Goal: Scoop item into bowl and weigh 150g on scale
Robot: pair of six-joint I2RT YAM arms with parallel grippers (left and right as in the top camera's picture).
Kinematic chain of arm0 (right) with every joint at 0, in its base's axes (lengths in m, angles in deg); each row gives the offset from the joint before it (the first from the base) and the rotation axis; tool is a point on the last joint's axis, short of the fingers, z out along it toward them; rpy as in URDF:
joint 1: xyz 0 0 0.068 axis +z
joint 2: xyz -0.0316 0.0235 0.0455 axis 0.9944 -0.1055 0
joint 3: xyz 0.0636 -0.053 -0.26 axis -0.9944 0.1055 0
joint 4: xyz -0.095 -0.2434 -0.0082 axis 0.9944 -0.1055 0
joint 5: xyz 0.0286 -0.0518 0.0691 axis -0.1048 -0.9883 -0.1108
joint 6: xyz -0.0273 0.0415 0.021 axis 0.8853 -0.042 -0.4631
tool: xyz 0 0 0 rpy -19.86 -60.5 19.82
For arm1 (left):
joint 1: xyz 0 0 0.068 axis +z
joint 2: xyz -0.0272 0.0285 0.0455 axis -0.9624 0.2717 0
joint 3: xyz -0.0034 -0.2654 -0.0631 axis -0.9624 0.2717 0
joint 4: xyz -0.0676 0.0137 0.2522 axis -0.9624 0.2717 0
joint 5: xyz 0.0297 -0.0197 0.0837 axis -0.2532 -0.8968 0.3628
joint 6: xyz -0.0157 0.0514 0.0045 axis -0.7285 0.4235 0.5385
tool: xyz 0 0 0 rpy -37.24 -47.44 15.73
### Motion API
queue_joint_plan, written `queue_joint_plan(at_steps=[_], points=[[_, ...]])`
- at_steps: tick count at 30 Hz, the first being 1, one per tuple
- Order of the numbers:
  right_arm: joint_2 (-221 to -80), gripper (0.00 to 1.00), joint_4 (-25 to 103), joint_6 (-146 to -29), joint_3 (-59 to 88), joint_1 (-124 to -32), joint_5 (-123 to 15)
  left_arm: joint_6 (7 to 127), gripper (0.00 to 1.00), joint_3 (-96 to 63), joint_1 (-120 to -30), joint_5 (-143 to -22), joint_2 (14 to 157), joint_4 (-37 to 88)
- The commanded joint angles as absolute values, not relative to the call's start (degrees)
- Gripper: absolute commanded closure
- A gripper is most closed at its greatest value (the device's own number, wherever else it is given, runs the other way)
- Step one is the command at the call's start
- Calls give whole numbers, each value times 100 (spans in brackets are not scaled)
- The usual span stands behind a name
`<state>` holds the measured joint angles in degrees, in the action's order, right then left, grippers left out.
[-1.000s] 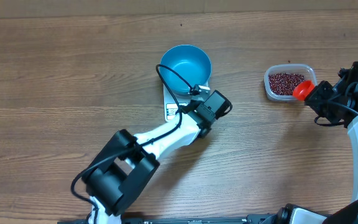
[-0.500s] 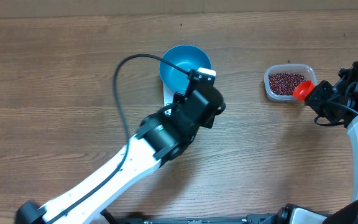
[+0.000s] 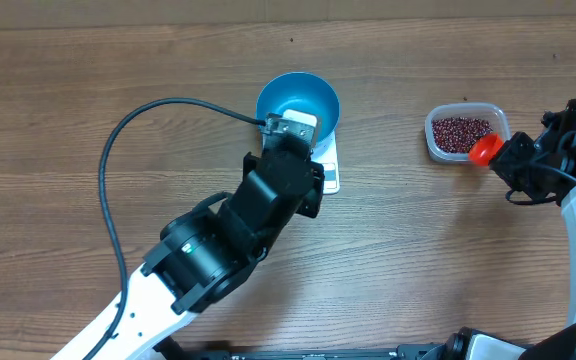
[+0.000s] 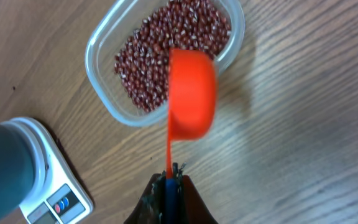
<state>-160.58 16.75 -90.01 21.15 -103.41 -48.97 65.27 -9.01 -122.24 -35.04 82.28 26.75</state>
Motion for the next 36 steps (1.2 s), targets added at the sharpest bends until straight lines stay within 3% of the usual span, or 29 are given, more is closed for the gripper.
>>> queue_joint_plan(at_steps=[1, 17, 36], points=[[-15886, 96, 1516, -8804, 1855, -10345, -4906, 6429, 94, -1000, -12163, -3528, 7964, 2690], [-15615, 96, 836, -8487, 1409, -10345, -4908, 6328, 96, -1000, -11053, -4575, 7633, 2801], [-15615, 96, 914, -8397, 1409, -10345, -4903, 6271, 96, -997, -11016, -4560, 8095, 2708]])
